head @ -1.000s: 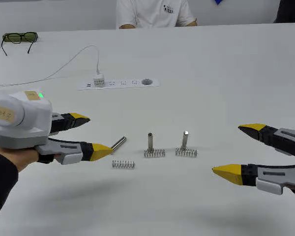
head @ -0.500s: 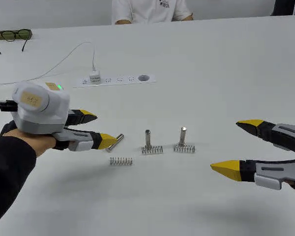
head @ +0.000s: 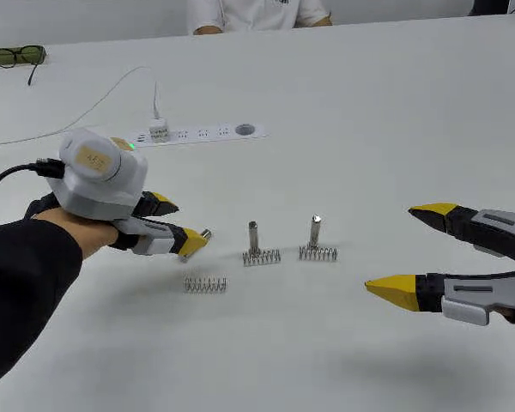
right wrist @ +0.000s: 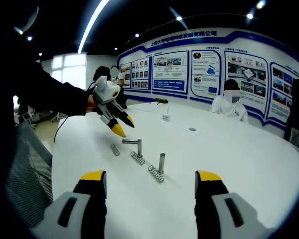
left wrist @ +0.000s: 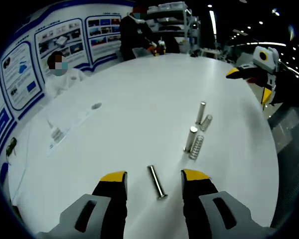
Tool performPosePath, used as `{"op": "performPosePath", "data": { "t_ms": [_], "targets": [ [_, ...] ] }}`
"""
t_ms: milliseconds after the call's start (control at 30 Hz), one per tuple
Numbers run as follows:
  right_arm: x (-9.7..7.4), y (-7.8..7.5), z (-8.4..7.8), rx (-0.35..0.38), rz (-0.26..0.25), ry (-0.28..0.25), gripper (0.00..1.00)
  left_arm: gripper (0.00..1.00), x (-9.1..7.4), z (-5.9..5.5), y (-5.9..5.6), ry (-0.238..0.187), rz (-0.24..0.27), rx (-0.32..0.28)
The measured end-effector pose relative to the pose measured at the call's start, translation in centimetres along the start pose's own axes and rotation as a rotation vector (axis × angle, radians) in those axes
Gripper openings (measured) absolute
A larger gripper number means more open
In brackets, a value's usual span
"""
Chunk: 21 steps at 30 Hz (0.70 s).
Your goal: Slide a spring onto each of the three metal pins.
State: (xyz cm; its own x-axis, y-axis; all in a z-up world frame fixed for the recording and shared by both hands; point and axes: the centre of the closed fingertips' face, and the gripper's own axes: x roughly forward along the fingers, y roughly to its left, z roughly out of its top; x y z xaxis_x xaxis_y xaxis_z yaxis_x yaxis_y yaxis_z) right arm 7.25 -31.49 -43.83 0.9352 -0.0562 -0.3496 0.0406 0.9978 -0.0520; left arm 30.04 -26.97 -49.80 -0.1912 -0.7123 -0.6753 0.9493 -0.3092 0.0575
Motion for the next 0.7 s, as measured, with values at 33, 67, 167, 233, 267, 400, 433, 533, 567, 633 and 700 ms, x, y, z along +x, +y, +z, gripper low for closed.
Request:
{"op": "performPosePath", "data": {
  "t_ms": [33,67,167,233,267,400,433,533,567,633,700],
  "targets": [
    [0.0,0.0,0.0,0.000,0.001,0.001,0.73,0.44,0.1,-0.1,0.1,0.009,0.002,-0.002],
    [0.0,0.0,-0.1,0.001,0.002,0.001,0.73,0.42,0.3,-0.3,0.2,0.021,0.008,-0.006],
    [0.0,0.0,-0.1,0.002,0.001,0.001,0.73,0.39,0.7,-0.4,0.4,0.039,0.010,-0.023],
    [0.0,-0.1,-0.1,0.004,-0.001,-0.001,0.73,0.38,1.0,-0.4,0.5,0.051,0.013,-0.030],
    [-0.1,-0.1,-0.1,0.005,-0.002,-0.002,0.73,0.38,1.1,-0.5,0.5,0.058,0.013,-0.032],
    [-0.1,-0.2,-0.2,0.008,-0.004,0.001,0.73,0.32,1.6,-0.5,0.6,0.093,0.019,-0.032],
    [-0.1,-0.2,-0.2,0.009,-0.004,0.002,0.73,0.31,1.7,-0.6,0.7,0.102,0.023,-0.031],
    [-0.1,-0.3,-0.4,0.013,-0.004,0.007,0.73,0.28,2.1,-0.6,0.7,0.116,0.025,-0.036],
    [-0.1,-0.3,-0.4,0.014,-0.004,0.007,0.73,0.27,2.2,-0.7,0.5,0.122,0.024,-0.039],
    [-0.1,-0.3,-0.5,0.015,-0.004,0.007,0.73,0.25,2.5,-0.8,0.5,0.139,0.027,-0.040],
    [-0.1,-0.4,-0.5,0.016,-0.004,0.006,0.73,0.24,2.7,-1.0,0.4,0.159,0.031,-0.038]
  ]
}}
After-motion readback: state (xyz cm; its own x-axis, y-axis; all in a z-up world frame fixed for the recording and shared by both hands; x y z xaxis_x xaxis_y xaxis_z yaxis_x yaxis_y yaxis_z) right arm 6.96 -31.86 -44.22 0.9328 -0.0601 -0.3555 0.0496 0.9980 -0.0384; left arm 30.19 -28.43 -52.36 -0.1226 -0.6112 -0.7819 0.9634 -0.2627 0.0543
